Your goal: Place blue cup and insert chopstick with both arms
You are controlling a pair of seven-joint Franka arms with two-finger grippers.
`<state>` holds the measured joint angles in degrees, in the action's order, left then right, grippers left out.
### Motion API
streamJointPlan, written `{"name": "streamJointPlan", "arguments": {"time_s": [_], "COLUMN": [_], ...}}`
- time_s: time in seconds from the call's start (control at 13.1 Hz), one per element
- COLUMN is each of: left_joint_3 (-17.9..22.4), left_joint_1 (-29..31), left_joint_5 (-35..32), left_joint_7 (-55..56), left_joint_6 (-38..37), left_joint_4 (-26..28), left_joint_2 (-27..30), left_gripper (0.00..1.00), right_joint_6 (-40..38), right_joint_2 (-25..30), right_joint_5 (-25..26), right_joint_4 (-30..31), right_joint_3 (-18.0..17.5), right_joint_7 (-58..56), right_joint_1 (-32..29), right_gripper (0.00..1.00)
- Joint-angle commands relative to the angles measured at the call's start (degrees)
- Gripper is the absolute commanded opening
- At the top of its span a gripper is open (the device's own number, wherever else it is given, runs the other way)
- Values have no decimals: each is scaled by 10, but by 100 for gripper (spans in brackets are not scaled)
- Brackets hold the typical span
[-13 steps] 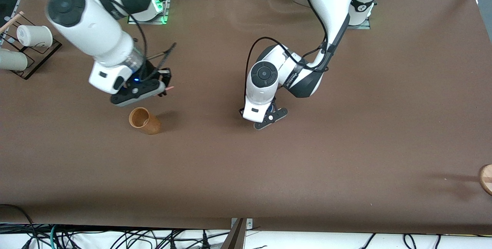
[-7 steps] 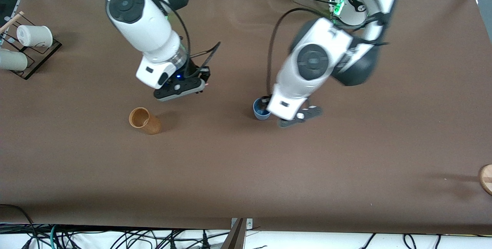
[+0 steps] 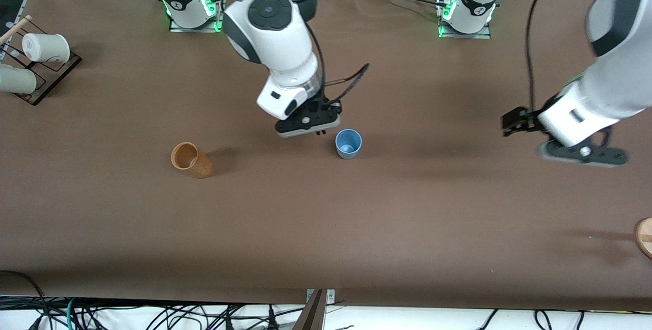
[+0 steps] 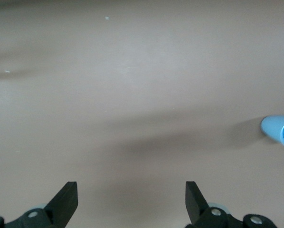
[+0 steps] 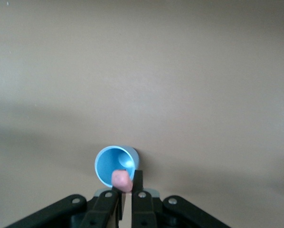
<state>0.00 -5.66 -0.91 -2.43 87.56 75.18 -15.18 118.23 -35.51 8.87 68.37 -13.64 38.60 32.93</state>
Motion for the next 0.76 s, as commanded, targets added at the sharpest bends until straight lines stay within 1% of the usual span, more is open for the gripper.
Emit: {"name": "streamJointPlan", "arguments": {"time_s": [0.0,0.08,0.15,0.23,0.31,0.46,0.61,0.69], "left_joint_3": [-9,-9,-9,-9,-9,-11,-9,-10], "left_joint_1": [53,61,67,70,61,57,62,68], "left_joint_5": [-9,-8,-8,-8,-8,-7,24,27], "left_joint_7": [-36,-36,-41,-44,-44,-36,-33,-34], "left_joint_6": [10,10,10,10,13,17,12,12], "left_joint_4": [62,80,112,149,178,177,175,168], "left_joint_2": [75,97,113,142,166,166,160,146], "left_gripper": [100,100,100,100,100,100,100,100], "right_joint_6": [3,14,21,26,34,38,50,53], "right_joint_2": [-53,-56,-61,-66,-69,-78,-94,-98], "right_joint_5": [18,18,18,18,18,26,58,69], "right_joint_4": [-75,-75,-75,-75,-75,-75,-69,-68], "right_joint_3": [27,34,38,44,46,48,47,47], "right_joint_7": [27,27,29,37,42,53,90,98], "right_joint_1": [36,42,49,53,55,64,77,84], "right_gripper": [0,0,0,0,0,0,0,0]}}
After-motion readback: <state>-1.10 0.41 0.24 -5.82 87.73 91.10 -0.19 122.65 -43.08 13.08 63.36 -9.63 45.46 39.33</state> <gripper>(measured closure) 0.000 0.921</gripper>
